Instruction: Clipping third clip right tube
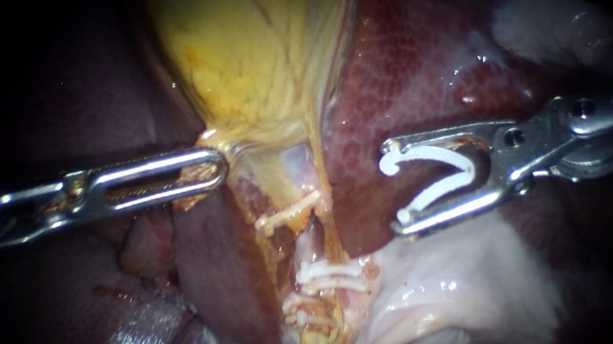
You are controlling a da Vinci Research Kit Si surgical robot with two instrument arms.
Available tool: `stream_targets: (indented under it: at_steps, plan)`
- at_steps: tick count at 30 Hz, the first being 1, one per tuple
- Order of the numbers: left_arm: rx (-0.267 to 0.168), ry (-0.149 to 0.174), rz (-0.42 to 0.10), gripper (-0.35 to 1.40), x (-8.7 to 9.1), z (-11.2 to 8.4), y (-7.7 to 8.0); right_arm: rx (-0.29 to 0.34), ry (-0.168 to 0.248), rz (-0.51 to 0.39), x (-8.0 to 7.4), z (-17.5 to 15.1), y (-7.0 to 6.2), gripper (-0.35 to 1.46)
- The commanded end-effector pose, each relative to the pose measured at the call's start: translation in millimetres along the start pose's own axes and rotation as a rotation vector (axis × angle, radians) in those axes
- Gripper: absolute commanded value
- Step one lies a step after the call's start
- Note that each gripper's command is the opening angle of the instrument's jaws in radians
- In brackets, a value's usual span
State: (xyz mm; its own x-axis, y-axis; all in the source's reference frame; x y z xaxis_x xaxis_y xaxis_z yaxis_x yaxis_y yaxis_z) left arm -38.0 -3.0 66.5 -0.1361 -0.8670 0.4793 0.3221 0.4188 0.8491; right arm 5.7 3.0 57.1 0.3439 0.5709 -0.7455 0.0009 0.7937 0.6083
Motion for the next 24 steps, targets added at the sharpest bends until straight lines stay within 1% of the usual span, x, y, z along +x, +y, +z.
stream_targets:
  at_steps: [1, 3, 5, 7, 9, 12, 14, 19, 24]
  plan:
    - [0.002, -0.002, 0.0, -0.35, 0.0, -0.1, 0.0, 0.005, -0.001, 0.006, -0.5, 0.4, 0.1, 0.6]
    - [0.003, -0.002, 0.0, -0.35, 0.0, -0.3, -0.1, 0.006, -0.012, 0.019, -1.3, 1.0, 0.3, 0.6]
    - [0.001, -0.002, 0.0, -0.35, 0.0, -0.5, 0.0, 0.005, -0.032, 0.036, -2.6, 1.7, 0.7, 0.6]
    - [0.0, -0.003, 0.0, -0.35, -0.1, -0.8, 0.0, 0.012, -0.052, 0.055, -4.3, 2.8, 1.2, 0.59]
    - [-0.002, -0.003, -0.001, -0.35, -0.2, -1.0, 0.0, 0.016, -0.064, 0.066, -5.4, 3.6, 1.4, 0.59]
    - [0.0, -0.006, -0.002, -0.35, -0.3, -1.2, -0.2, 0.017, -0.081, 0.089, -7.6, 5.3, 2.0, 0.59]
    - [-0.003, -0.007, -0.002, -0.35, -0.4, -1.3, -0.3, 0.017, -0.087, 0.099, -8.6, 6.1, 2.4, 0.58]
    - [-0.004, -0.007, -0.003, -0.35, -0.5, -1.7, -0.3, 0.013, -0.092, 0.128, -10.8, 7.3, 3.7, 0.58]
    - [-0.004, -0.01, -0.003, -0.35, -0.6, -2.1, -0.3, 0.008, -0.097, 0.141, -11.8, 7.9, 4.8, 0.58]
